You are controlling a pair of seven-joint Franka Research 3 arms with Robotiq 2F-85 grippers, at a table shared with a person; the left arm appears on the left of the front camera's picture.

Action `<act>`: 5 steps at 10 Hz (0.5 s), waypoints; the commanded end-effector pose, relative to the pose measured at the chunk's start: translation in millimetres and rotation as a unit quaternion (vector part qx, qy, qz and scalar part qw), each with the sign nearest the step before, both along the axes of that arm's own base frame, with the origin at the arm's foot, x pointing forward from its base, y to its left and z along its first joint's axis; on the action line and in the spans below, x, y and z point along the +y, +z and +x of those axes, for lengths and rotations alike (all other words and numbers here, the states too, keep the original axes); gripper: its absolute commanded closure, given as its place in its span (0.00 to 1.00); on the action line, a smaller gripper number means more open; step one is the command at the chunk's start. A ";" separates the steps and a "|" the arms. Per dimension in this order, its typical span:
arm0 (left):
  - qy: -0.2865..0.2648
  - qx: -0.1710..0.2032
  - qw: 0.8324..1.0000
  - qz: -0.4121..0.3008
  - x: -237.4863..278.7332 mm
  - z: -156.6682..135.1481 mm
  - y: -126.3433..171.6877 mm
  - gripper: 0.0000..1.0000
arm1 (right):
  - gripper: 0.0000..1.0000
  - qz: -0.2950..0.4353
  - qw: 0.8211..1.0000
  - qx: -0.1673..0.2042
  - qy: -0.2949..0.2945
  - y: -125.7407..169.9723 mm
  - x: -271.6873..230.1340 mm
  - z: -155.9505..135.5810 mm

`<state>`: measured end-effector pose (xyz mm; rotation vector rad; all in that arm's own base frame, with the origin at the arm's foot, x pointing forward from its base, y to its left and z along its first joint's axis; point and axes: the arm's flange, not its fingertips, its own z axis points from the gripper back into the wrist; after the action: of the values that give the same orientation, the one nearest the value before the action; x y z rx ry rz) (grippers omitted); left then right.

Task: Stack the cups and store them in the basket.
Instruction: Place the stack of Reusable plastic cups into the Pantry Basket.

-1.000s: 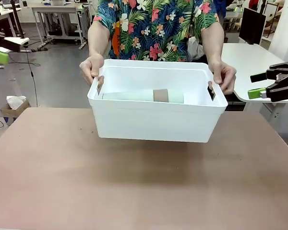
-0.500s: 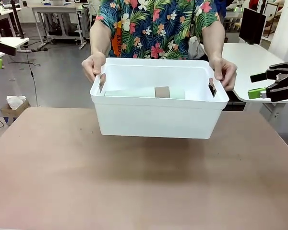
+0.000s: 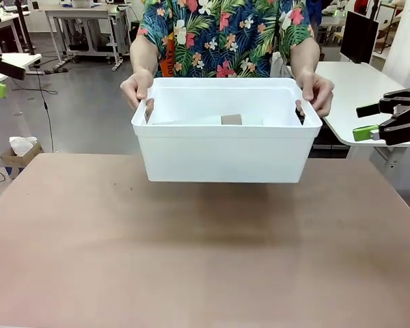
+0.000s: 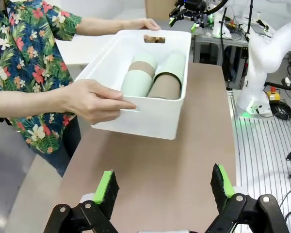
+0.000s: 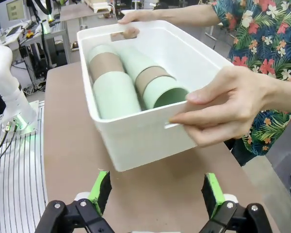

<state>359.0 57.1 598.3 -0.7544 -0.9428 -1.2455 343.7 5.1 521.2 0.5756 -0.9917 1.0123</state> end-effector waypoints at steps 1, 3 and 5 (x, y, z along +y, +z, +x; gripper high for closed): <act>-0.001 -0.001 1.000 -0.012 -1.4 0.2 4.3 0.00 | 0.00 0.013 1.000 -0.005 -0.001 1.7 1.6 3.4; -0.001 -0.001 1.000 -0.012 -1.4 0.2 4.3 0.00 | 0.00 0.013 1.000 -0.005 -0.001 1.7 1.6 3.4; -0.001 -0.001 1.000 -0.012 -1.4 0.2 4.3 0.00 | 0.00 0.013 1.000 -0.005 -0.001 1.7 1.6 3.4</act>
<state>359.0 57.0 598.4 -0.7551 -0.9434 -1.2454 343.7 5.1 521.2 0.5757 -0.9917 1.0123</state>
